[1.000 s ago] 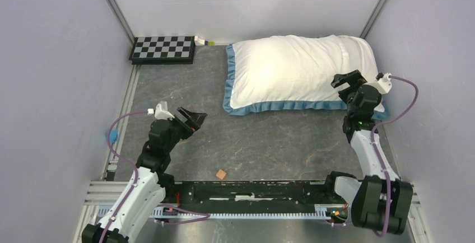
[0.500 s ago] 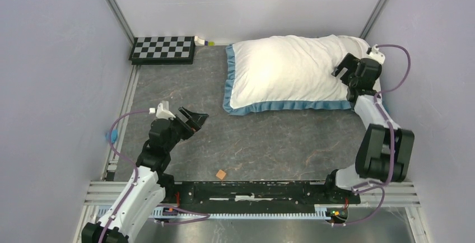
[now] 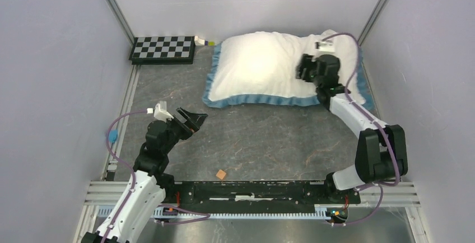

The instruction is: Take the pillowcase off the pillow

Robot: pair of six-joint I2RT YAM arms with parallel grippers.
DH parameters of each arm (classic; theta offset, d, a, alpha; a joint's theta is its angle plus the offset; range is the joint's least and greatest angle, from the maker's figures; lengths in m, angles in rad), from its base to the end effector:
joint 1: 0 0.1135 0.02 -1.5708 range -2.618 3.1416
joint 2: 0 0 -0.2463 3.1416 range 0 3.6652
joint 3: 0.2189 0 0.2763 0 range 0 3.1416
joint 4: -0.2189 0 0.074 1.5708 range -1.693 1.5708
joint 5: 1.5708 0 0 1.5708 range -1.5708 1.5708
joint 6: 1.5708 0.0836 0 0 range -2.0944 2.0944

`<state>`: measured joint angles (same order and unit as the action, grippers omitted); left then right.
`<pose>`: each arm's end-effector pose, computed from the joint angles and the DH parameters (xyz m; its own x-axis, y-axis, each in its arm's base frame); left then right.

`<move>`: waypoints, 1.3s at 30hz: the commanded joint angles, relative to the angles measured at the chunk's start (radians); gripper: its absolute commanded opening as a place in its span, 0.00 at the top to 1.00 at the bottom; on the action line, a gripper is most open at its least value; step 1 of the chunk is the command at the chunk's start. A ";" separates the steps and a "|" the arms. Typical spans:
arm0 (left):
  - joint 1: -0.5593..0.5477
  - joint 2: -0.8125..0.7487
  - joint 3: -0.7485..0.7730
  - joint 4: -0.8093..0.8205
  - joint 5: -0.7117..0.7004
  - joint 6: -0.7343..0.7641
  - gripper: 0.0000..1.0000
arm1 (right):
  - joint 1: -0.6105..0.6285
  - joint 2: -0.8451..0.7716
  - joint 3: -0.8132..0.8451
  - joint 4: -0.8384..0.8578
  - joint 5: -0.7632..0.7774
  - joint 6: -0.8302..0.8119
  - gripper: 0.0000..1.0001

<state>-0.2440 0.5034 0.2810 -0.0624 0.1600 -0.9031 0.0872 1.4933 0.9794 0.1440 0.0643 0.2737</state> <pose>0.2207 -0.0687 0.1874 -0.4726 -0.6812 -0.5591 0.0255 0.6236 -0.7813 0.4110 0.0305 0.2218 -0.3541 0.2398 -0.9039 0.0711 0.9707 0.2297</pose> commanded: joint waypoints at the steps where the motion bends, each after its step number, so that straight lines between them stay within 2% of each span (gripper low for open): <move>1: 0.000 0.003 0.046 0.003 0.015 0.017 0.00 | 0.303 -0.059 0.011 0.083 -0.209 0.015 0.31; 4: 0.001 0.010 0.054 0.004 0.043 0.009 0.00 | 0.388 -0.064 0.062 0.072 -0.238 0.014 0.25; 7: 0.000 0.011 0.061 0.009 0.078 0.019 0.00 | 0.395 -0.107 0.088 0.024 -0.247 -0.001 0.19; 12: -0.001 0.050 0.038 0.120 0.159 0.032 0.06 | 0.386 -0.253 0.049 -0.065 -0.073 -0.111 0.07; 16: -0.039 0.140 0.082 0.153 0.156 0.051 0.10 | 0.346 -0.319 0.034 -0.140 0.031 -0.131 0.06; 22: -0.244 0.286 0.249 0.148 -0.034 0.158 0.11 | 0.338 -0.282 0.026 -0.261 0.058 -0.118 0.03; 25: -0.331 0.392 0.356 0.125 -0.094 0.217 0.12 | 0.337 -0.283 0.003 -0.308 0.196 0.009 0.02; 28: -0.420 0.509 0.477 0.070 -0.183 0.314 0.12 | 0.337 -0.313 -0.064 -0.288 0.231 0.092 0.02; 31: -0.506 0.620 0.596 -0.031 -0.313 0.441 0.10 | 0.338 -0.328 -0.138 -0.233 0.193 0.167 0.02; 34: -0.533 0.715 0.701 -0.094 -0.342 0.489 0.07 | 0.340 -0.286 -0.124 -0.269 0.151 0.200 0.02; 39: -0.545 0.784 0.789 -0.106 -0.338 0.487 0.04 | 0.343 -0.287 -0.119 -0.324 0.173 0.208 0.02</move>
<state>-0.7784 1.2575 0.9863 -0.1257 -0.1154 -0.4988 0.4244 1.2205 0.8413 -0.1543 0.2226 0.4328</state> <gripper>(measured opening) 0.957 0.979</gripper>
